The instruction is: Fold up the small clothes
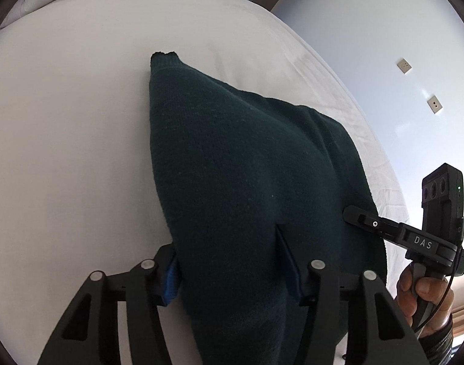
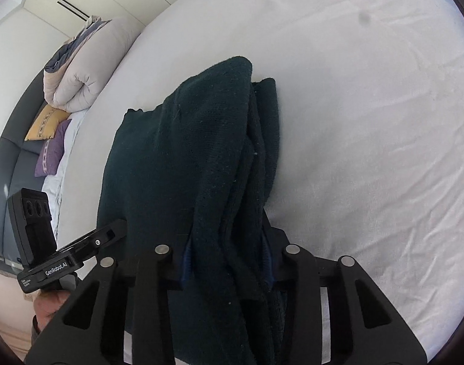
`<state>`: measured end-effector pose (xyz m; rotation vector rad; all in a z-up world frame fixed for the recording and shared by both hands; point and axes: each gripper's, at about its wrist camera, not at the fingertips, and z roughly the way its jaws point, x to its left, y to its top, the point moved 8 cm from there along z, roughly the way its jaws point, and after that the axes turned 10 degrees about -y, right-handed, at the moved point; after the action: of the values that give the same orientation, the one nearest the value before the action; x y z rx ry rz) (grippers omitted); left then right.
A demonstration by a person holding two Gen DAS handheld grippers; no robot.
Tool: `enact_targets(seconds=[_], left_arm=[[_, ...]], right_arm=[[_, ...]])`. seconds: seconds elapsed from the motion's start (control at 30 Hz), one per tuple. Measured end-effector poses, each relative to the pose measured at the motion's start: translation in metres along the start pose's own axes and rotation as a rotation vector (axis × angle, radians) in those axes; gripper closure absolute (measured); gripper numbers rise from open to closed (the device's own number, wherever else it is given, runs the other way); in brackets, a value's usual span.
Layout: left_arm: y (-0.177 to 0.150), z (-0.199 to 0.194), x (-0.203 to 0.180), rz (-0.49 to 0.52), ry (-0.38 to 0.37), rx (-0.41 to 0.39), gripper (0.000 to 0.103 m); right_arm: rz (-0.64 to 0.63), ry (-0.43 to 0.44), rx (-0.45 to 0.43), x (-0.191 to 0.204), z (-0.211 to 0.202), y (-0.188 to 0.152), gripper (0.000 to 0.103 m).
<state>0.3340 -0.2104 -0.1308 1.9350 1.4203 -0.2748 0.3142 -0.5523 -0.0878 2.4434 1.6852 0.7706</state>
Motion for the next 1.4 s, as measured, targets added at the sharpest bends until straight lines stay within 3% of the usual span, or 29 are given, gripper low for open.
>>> enact_targets(seconds=[0.17,0.4,0.6,0.77,0.87,1.0,1.17,1.3,1.37,1.4], left_arm=[[-0.004,-0.030,-0.011,0.018,0.012,-0.036,0.062],[-0.049,-0.120,-0.007,0.070,0.063,-0.096,0.063],[-0.118,-0.180,0.020,0.072,0.127,-0.103,0.063],[-0.175,-0.178,0.058,-0.014,0.134,-0.063,0.062],[-0.185,-0.171,0.071,-0.039,0.111,-0.096,0.056],[-0.184,-0.169,0.064,0.009,0.138,-0.117,0.050],[-0.188,-0.187,0.063,0.006,0.153,-0.179,0.041],[-0.180,-0.231,0.037,0.102,0.238,-0.347,0.011],[-0.176,-0.261,0.016,0.165,0.287,-0.468,0.000],[-0.175,-0.278,0.003,0.199,0.308,-0.537,0.000]], right_arm=[[-0.082,-0.072,-0.078,0.026,-0.030,-0.008,0.081],[-0.195,-0.016,-0.125,0.093,-0.081,-0.057,0.082],[-0.208,0.102,-0.061,0.137,-0.083,-0.134,0.082],[-0.149,0.150,0.041,0.146,-0.053,-0.202,0.081],[-0.117,0.121,0.055,0.134,-0.035,-0.217,0.079],[-0.035,0.140,0.073,0.118,-0.007,-0.236,0.067],[-0.005,0.118,0.033,0.111,-0.013,-0.247,0.057],[-0.016,0.078,-0.071,0.104,-0.053,-0.249,0.057],[-0.049,0.044,-0.139,0.111,-0.080,-0.243,0.057],[-0.068,0.034,-0.179,0.114,-0.095,-0.242,0.057]])
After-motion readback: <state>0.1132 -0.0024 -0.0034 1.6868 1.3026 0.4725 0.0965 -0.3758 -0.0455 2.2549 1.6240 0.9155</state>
